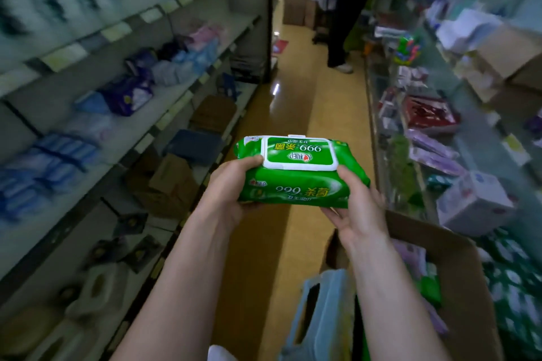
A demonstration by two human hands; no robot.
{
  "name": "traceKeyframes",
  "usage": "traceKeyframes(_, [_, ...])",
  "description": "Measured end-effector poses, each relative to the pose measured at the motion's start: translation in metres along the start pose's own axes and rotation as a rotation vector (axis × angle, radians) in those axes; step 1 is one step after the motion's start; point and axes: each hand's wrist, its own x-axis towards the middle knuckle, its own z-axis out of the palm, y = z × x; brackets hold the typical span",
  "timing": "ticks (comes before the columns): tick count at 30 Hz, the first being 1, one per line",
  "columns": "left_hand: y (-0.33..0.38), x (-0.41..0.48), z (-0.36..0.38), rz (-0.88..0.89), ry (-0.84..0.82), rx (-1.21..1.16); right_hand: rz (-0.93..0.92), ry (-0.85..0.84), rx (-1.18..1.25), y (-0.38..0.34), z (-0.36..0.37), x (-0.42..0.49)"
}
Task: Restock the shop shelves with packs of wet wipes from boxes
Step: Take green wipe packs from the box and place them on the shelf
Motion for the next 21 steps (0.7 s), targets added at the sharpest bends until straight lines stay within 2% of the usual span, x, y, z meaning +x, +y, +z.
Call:
traceKeyframes(6, [0.040, -0.001, -0.099, 0.077, 0.150, -0.133, 0.046, -0.199, -0.067, 0.030, 0.099, -0.025])
traceKeyframes(15, [0.112, -0.011, -0.250, 0.227, 0.281, -0.266, 0.042, -0.430, -0.129, 0.081, 0.256, -0.086])
traceKeyframes(21, [0.146, -0.028, -0.346, 0.324, 0.442, -0.343, 0.079, -0.629, -0.170, 0.119, 0.349, -0.132])
